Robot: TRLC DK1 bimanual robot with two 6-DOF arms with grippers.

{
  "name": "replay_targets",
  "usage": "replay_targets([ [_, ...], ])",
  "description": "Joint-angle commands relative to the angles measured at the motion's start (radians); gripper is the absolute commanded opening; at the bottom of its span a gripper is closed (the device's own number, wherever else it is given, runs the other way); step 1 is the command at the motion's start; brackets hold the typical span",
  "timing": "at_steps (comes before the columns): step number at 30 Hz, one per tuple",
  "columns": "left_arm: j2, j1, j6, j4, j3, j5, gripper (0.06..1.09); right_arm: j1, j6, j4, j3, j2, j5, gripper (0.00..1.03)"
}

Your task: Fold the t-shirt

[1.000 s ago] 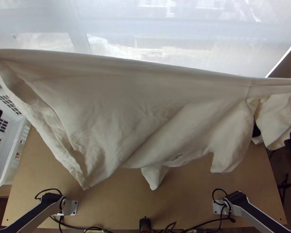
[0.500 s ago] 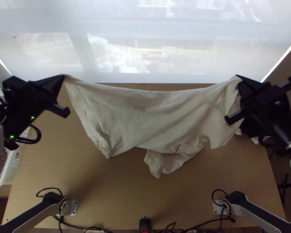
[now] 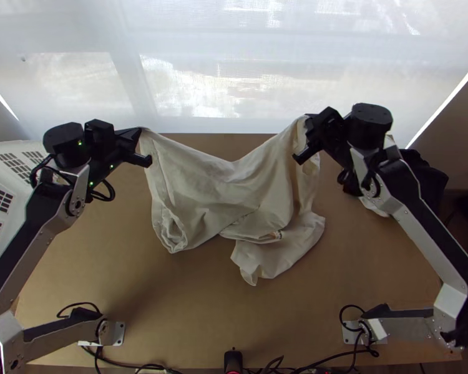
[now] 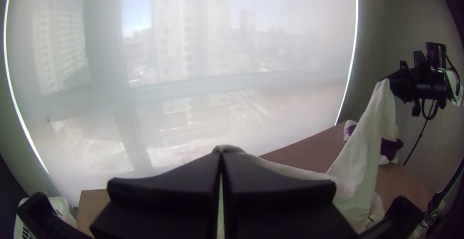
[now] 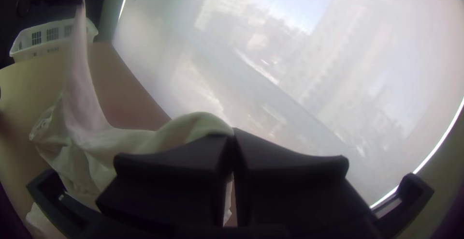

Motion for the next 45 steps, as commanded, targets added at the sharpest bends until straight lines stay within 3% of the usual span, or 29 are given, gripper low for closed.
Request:
replay_targets([
  [1, 0.191, 0.097, -0.026, 0.165, -0.046, 0.019, 0.09, -0.049, 0.006, 0.068, 0.079, 0.235, -0.012, 0.03],
  [14, 0.52, 0.181, -0.069, 0.296, 0.08, -0.007, 0.09, -0.093, 0.034, 0.094, 0.266, 0.528, -0.012, 0.03],
  [29, 0.752, 0.131, -0.113, 0.262, 0.221, -0.012, 0.09, -0.09, 0.065, 0.094, 0.366, 0.741, -0.009, 0.04],
  [31, 0.757, 0.123, -0.121, 0.23, 0.237, -0.012, 0.11, -0.089, 0.085, 0.094, 0.369, 0.747, -0.004, 0.24],
  [32, 0.752, 0.121, -0.126, 0.217, 0.24, -0.01, 0.14, -0.087, 0.088, 0.094, 0.37, 0.747, -0.004, 0.4],
  [35, 0.715, 0.118, -0.152, 0.113, 0.266, 0.02, 0.36, -0.081, 0.108, 0.094, 0.367, 0.733, -0.004, 0.93],
  [36, 0.691, 0.118, -0.166, 0.064, 0.272, 0.054, 0.45, -0.08, 0.111, 0.094, 0.364, 0.718, -0.004, 0.99],
  [40, 0.553, 0.117, -0.175, -0.178, 0.276, 0.14, 0.73, -0.069, 0.131, 0.077, 0.357, 0.634, -0.004, 0.99],
  [45, 0.303, 0.091, -0.147, -0.355, 0.146, 0.168, 0.92, -0.047, 0.149, -0.001, 0.312, 0.509, -0.004, 0.99],
])
